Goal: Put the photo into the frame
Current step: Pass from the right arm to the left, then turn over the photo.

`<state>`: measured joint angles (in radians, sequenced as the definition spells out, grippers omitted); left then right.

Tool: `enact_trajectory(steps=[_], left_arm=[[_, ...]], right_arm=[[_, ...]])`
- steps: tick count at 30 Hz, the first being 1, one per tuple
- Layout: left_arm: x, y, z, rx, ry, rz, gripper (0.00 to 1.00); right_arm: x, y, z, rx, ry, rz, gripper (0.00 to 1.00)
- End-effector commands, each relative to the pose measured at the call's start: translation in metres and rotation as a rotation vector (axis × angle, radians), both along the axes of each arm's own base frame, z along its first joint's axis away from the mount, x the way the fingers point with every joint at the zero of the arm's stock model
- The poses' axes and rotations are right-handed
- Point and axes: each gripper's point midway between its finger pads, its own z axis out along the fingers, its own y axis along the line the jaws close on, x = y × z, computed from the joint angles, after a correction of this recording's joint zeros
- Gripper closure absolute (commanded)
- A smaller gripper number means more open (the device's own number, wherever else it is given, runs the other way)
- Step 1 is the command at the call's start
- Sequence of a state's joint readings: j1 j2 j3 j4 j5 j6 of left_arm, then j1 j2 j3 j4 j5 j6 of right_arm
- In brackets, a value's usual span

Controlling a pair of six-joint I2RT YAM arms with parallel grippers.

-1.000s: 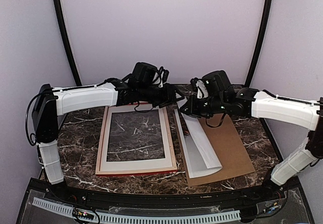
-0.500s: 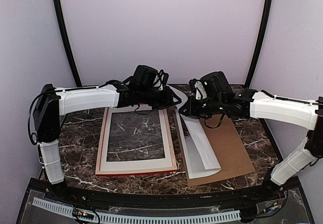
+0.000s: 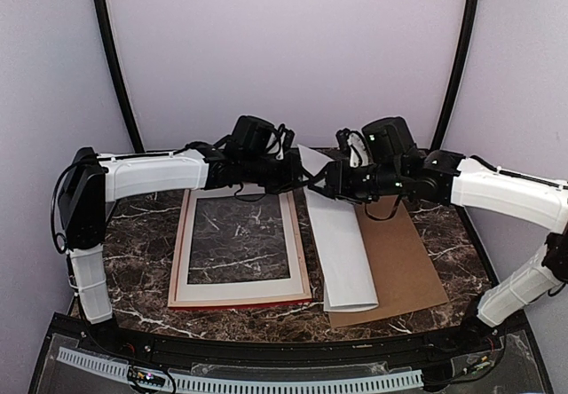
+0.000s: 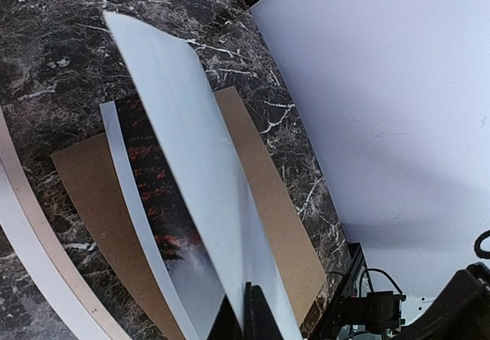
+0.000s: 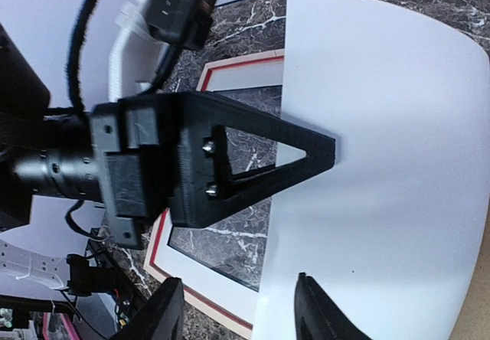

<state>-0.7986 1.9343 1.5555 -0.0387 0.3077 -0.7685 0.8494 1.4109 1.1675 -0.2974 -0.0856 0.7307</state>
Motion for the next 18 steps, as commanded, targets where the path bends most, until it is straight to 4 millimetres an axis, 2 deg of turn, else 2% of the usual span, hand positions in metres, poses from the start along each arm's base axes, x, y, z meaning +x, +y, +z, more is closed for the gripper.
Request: enact_trajectory(steps=[1, 4, 7, 10, 11, 14, 15, 16, 17, 18], left_arm=[[-0.006, 0.004, 0.025, -0.045, -0.037, -0.037, 1.00], [-0.016, 0.001, 0.048, -0.093, -0.063, -0.100, 1.00], [-0.028, 0.000, 0.079, -0.133, -0.103, -0.175, 1.00], [-0.046, 0.010, 0.111, -0.176, -0.112, -0.258, 1.00], [-0.052, 0.019, 0.126, -0.213, -0.103, -0.289, 1.00], [-0.058, 0.049, 0.150, -0.295, -0.080, -0.322, 1.00], [-0.058, 0.068, 0.156, -0.316, -0.068, -0.312, 1.00], [-0.057, 0.079, 0.150, -0.310, -0.047, -0.296, 1.00], [-0.051, 0.101, 0.158, -0.315, -0.069, -0.260, 1.00], [-0.049, 0.114, 0.145, -0.290, -0.031, -0.232, 1.00]], right_arm=[[-0.005, -0.006, 0.050, 0.057, -0.092, 0.014, 0.46], [0.000, -0.029, 0.065, 0.018, -0.139, -0.044, 0.41], [0.011, -0.063, 0.079, -0.017, -0.179, -0.125, 0.40], [0.021, -0.095, 0.085, -0.037, -0.194, -0.192, 0.40], [0.024, -0.104, 0.086, -0.046, -0.197, -0.210, 0.40], [0.030, -0.124, 0.084, -0.071, -0.202, -0.253, 0.39], [0.031, -0.128, 0.082, -0.079, -0.199, -0.263, 0.39], [0.032, -0.132, 0.079, -0.086, -0.197, -0.270, 0.39], [0.034, -0.134, 0.076, -0.094, -0.193, -0.276, 0.39], [0.035, -0.136, 0.071, -0.101, -0.188, -0.280, 0.39]])
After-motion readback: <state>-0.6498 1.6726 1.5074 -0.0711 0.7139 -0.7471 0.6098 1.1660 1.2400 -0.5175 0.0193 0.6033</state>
